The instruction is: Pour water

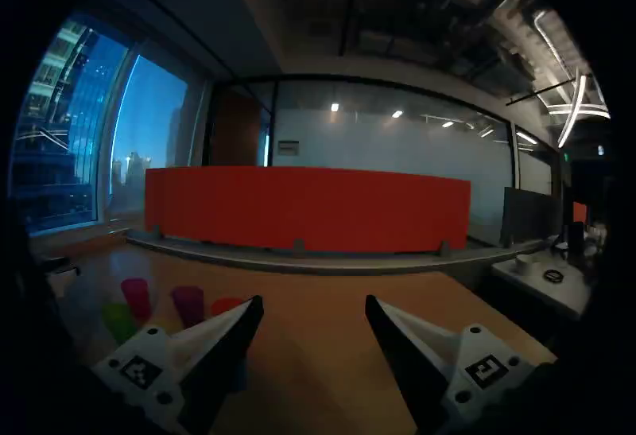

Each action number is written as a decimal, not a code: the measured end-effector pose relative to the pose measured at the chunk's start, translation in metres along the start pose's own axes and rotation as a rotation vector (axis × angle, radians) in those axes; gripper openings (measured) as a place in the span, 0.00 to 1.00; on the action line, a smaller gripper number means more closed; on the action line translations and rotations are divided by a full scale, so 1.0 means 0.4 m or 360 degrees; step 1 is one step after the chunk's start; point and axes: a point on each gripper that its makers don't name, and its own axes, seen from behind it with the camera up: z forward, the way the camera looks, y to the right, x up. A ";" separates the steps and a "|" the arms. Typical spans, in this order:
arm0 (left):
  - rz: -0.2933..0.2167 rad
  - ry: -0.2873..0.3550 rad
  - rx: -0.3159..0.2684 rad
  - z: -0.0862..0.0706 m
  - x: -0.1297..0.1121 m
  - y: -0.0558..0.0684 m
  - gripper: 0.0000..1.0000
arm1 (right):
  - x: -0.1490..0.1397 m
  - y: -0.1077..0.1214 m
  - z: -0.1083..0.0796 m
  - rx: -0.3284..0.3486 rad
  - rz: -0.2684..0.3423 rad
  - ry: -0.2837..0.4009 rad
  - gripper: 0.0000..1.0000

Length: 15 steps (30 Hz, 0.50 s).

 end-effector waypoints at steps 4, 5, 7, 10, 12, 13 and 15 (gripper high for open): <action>0.0004 -0.0001 0.0000 0.001 0.000 0.001 1.00 | 0.003 0.000 -0.002 0.0001 -0.0002 0.0003 0.99; 0.0005 -0.0001 0.0000 0.001 0.000 0.002 1.00 | 0.004 0.000 -0.003 0.0001 -0.0003 0.0004 0.99; 0.0005 -0.0002 0.0000 0.002 0.000 0.002 1.00 | 0.003 0.000 -0.004 0.0001 -0.0004 0.0007 1.00; 0.0006 -0.0002 -0.0001 0.002 0.001 0.001 1.00 | -0.002 -0.001 -0.004 0.0005 0.0002 0.0010 0.99; 0.0006 -0.0002 -0.0001 0.002 0.001 0.002 1.00 | -0.006 -0.002 -0.005 0.0011 0.0009 0.0013 0.99; 0.0006 -0.0002 0.0000 0.001 0.001 0.002 1.00 | -0.008 -0.002 -0.006 0.0017 0.0012 0.0015 0.99; 0.0006 -0.0002 0.0000 0.001 0.001 0.002 1.00 | -0.010 -0.002 -0.007 0.0027 0.0015 0.0022 0.99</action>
